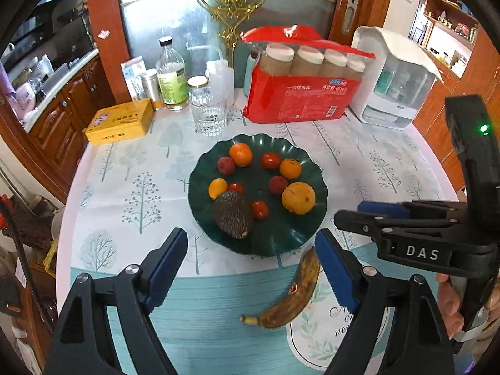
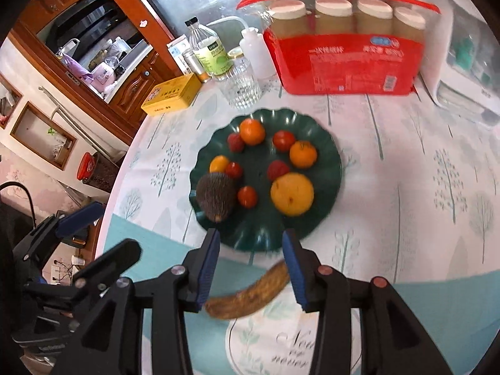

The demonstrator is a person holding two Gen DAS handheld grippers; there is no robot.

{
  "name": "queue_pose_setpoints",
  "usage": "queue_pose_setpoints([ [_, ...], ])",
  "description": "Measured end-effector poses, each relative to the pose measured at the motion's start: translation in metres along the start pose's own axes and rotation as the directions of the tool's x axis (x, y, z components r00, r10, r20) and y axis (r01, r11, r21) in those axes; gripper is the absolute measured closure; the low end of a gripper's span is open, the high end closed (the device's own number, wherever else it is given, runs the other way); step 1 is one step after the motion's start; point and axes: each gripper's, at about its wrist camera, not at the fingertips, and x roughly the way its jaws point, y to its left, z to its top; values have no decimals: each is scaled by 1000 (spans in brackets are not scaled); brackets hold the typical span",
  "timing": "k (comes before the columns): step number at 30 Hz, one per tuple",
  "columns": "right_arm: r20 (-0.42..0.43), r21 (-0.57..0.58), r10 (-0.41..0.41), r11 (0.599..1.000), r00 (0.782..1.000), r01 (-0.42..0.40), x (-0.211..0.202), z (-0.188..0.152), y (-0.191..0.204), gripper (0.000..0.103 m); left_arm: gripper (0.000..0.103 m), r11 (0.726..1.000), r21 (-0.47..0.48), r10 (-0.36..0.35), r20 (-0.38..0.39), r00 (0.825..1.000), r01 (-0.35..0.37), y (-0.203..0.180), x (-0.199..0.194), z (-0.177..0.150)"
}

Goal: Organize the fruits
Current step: 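Move the right tool back to the brown banana on the white plate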

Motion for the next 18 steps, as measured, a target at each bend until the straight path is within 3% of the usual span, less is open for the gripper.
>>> queue_pose_setpoints([
  [9,-57,81,-18,996,998,22,13,-38,-7,56,15,996,-32,80,60,995,-78,4,-17,-34],
  [18,-114,241,-30,969,993,57,57,-64,-15,53,15,972,-169,174,59,983,-162,35,6,-71],
])
